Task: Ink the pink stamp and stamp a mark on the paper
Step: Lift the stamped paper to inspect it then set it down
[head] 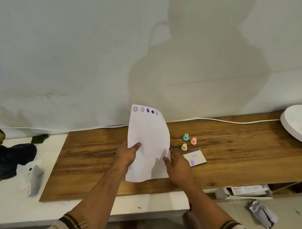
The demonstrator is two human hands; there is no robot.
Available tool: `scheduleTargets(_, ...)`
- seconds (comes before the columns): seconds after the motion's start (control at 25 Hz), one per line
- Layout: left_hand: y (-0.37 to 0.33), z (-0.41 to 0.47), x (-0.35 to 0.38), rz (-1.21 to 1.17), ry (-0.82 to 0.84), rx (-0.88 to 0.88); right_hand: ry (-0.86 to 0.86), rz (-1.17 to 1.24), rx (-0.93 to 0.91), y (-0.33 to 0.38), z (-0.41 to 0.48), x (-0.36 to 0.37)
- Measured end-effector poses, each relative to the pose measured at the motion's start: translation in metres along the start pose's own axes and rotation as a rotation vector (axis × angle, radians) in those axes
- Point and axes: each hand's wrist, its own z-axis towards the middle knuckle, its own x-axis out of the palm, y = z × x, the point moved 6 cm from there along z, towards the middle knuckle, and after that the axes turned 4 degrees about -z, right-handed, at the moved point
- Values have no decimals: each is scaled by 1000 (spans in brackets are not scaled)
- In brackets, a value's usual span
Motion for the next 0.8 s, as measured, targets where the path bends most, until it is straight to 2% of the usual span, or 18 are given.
scheduleTargets(0.12, -29, -19, -15, -88, 120, 40, 52, 504, 201, 16, -1, -26)
scheduleTargets(0.16, -38, -26, -21, -106, 155, 52, 95, 673, 232, 23, -4, -32)
scheduleTargets(0.24, -52, -39, -35, -74, 165, 66, 119, 828, 200, 39, -10, -44)
scheduleTargets(0.48, -94, -80, -68, -97, 105, 207, -67, 786, 64, 97, -36, -88)
scheduleTargets(0.8, -143, -143, -90, -142, 97, 346, -193, 740, -128, 153, -78, -151)
